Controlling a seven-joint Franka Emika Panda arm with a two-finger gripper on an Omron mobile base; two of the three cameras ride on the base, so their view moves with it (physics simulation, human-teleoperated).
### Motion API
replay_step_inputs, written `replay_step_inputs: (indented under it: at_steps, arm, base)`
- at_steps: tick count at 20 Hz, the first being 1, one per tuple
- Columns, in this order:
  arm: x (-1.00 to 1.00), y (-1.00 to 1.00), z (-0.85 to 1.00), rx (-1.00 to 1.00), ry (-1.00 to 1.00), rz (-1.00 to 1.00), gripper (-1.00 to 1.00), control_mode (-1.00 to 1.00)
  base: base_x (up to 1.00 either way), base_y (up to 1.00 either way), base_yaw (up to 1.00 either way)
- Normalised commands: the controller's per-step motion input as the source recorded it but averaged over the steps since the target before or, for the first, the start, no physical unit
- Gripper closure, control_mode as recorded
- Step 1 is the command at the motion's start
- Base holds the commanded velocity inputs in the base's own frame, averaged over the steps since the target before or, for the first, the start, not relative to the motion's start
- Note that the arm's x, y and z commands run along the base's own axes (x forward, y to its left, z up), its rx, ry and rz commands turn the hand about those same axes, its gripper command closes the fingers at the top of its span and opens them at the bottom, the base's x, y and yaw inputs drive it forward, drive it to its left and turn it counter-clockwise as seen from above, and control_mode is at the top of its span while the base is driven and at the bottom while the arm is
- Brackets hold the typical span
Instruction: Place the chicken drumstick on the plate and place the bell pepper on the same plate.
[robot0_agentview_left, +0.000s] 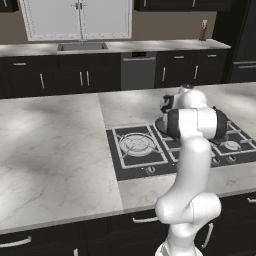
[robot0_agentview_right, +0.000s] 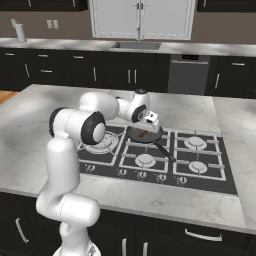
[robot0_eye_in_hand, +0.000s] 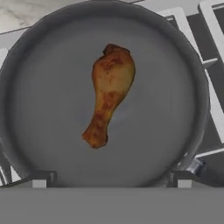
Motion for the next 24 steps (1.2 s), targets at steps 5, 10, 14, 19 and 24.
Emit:
replay_step_inputs:
  at_steps: [5, 10, 14, 19, 24]
  arm:
    - [0.3, -0.06, -0.25, 0.0, 0.03, 0.0, -1.0, -1.0]
    - [0.33, -0.03, -0.18, 0.0, 0.02, 0.0, -1.0, -1.0]
    - [0.33, -0.02, -0.19, 0.0, 0.01, 0.0, -1.0, -1.0]
    - [0.31, -0.03, -0.18, 0.0, 0.02, 0.0, -1.0, -1.0]
    - [0.17, -0.04, -0.09, 0.0, 0.07, 0.0, -1.0, -1.0]
  base:
    - [0.0, 0.0, 0.0]
    - [0.0, 0.0, 0.0]
    - [0.0, 0.0, 0.0]
    - [0.0, 0.0, 0.0]
    - [0.0, 0.0, 0.0]
